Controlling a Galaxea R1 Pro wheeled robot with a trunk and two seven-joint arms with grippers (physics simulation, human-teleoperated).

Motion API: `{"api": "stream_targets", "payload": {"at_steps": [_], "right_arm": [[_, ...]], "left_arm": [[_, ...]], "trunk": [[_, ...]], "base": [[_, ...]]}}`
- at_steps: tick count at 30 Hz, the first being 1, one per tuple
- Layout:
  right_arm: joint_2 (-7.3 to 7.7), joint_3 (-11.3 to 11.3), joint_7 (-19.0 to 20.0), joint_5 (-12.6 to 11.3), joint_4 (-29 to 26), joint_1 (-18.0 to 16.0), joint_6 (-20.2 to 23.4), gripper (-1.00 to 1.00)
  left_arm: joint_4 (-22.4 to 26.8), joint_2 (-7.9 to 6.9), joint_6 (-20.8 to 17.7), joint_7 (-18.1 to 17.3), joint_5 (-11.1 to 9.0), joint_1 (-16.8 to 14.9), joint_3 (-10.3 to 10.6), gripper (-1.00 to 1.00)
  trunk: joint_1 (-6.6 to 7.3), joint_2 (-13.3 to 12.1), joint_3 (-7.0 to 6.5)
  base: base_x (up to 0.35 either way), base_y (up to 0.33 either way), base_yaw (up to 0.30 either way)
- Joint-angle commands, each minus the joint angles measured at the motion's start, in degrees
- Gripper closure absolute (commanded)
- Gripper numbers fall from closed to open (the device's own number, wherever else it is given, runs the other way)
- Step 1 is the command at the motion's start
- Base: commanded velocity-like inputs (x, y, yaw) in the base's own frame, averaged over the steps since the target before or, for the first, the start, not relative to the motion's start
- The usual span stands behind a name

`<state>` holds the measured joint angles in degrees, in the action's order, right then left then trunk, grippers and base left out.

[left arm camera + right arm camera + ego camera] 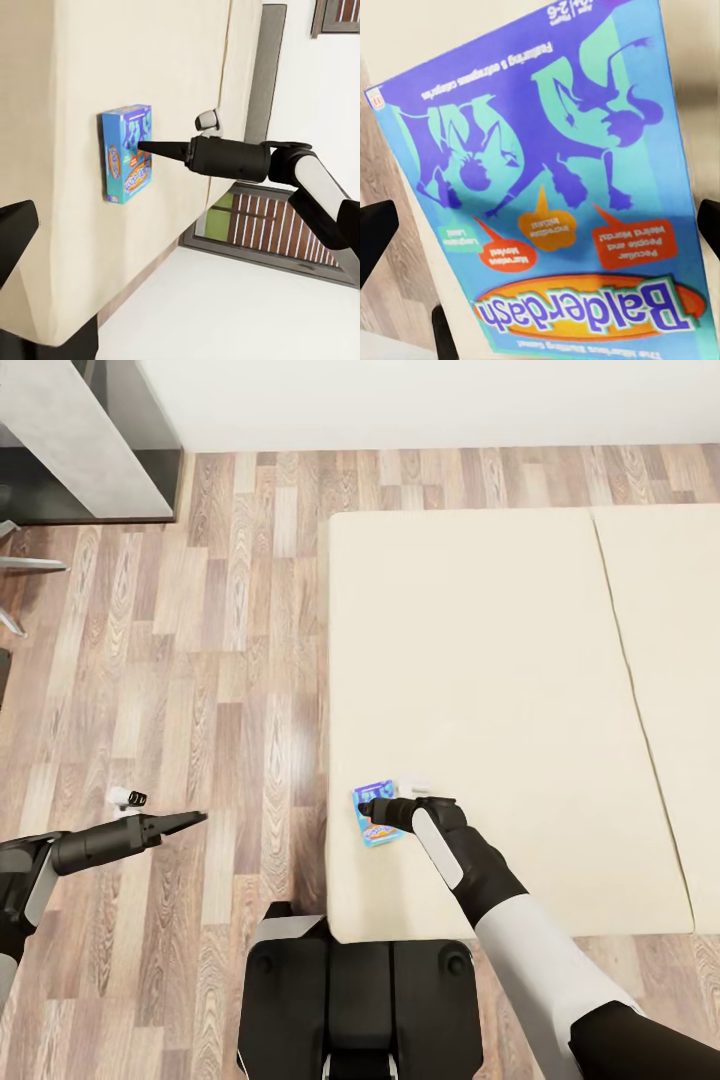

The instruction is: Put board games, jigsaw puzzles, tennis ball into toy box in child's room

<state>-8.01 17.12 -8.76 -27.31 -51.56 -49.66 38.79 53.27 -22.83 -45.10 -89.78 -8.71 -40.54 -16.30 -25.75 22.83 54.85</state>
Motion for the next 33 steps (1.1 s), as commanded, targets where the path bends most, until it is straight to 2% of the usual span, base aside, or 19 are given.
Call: {"api": "stream_targets", "payload": {"at_steps": [1, 16, 33], "right_arm": [[0.01, 0.1, -0.6, -0.6, -0.1, 0.0, 0.1, -1.00], [0.01, 0.1, -0.6, -0.6, 0.0, 0.0, 0.1, -1.00], [0.03, 0.0, -0.5, -0.6, 0.0, 0.5, 0.1, -1.00]], "left_arm": [[0.0, -0.02, -0.6, -0.2, 0.0, 0.0, 0.0, -1.00], [0.0, -0.02, -0.6, -0.2, 0.0, 0.0, 0.0, -1.00], [0.0, -0.04, -0.6, -0.2, 0.0, 0.0, 0.0, -1.00]], "trunk": [[-0.04, 0.1, 0.06], [-0.04, 0.1, 0.06], [-0.04, 0.1, 0.06]], "base": [[-0.001, 0.116, 0.000], [0.000, 0.090, 0.000], [0.000, 0.006, 0.000]]}}
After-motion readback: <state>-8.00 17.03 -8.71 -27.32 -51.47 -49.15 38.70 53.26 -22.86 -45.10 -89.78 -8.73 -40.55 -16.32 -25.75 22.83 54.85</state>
